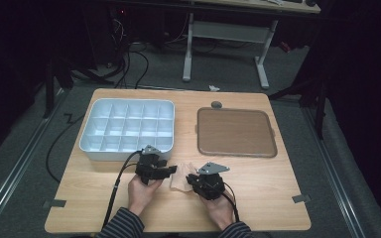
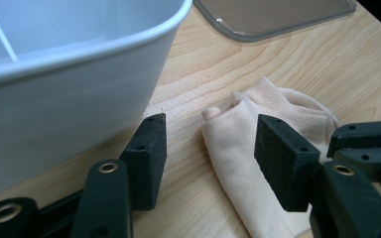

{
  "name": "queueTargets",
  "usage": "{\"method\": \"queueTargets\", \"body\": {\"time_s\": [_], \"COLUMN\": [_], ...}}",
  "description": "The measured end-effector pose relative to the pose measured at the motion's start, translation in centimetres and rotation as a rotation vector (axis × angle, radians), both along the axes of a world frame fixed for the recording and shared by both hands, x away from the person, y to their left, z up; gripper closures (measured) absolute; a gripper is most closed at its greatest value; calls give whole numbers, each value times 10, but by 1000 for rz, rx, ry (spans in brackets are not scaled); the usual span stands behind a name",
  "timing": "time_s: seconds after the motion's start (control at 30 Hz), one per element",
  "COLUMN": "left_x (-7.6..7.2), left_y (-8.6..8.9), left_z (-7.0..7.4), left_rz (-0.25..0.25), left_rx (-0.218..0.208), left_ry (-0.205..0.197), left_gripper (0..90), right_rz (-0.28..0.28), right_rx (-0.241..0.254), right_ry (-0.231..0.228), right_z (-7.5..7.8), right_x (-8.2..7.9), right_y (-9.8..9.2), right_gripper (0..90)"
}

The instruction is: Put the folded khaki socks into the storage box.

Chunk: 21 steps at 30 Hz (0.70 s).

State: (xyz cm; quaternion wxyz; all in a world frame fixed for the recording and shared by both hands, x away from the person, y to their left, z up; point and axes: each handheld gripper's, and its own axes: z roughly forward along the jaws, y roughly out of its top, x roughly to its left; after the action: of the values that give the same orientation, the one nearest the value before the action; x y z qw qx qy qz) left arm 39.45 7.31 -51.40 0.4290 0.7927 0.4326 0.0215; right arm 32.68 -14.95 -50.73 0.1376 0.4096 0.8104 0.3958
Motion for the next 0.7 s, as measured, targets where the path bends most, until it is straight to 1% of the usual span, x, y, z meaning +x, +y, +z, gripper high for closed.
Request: {"method": "queueTargets", "body": {"time_s": [0.03, 0.1, 0.13, 0.23, 0.3, 0.37, 0.43, 0.53, 0.6, 0.7], "left_x": [0, 0, 0, 3, 4, 6, 7, 9, 9, 8], "left_y": [0, -1, -2, -4, -6, -8, -9, -10, -12, -14], "left_z": [0, -1, -2, -4, -6, -9, -10, -13, -15, -17], "left_rz": [1, 4, 3, 0, 0, -8, -10, -17, -28, -51], "left_rx": [0, -6, -15, -42, -45, -43, -46, -54, -44, -22], "left_ry": [-1, -21, -21, 0, 10, 25, 32, 47, 49, 49], "left_gripper": [473, 491, 504, 507, 514, 517, 533, 589, 630, 709], "right_rz": [1, 1, -2, -3, -7, -5, 0, 2, 6, 4], "right_rx": [-4, -11, -16, -36, -31, -26, -30, -31, -31, -30], "right_ry": [6, 12, 11, 18, 27, 24, 19, 19, 15, 21], "right_z": [-2, -5, -7, -13, -15, -16, -17, -17, -18, -18], "right_x": [0, 0, -1, -1, -2, -2, -2, -2, -2, -2], "right_y": [0, 1, 1, 2, 1, 1, 1, 0, 0, 0], "right_gripper": [826, 830, 832, 836, 839, 841, 843, 843, 843, 843]}}
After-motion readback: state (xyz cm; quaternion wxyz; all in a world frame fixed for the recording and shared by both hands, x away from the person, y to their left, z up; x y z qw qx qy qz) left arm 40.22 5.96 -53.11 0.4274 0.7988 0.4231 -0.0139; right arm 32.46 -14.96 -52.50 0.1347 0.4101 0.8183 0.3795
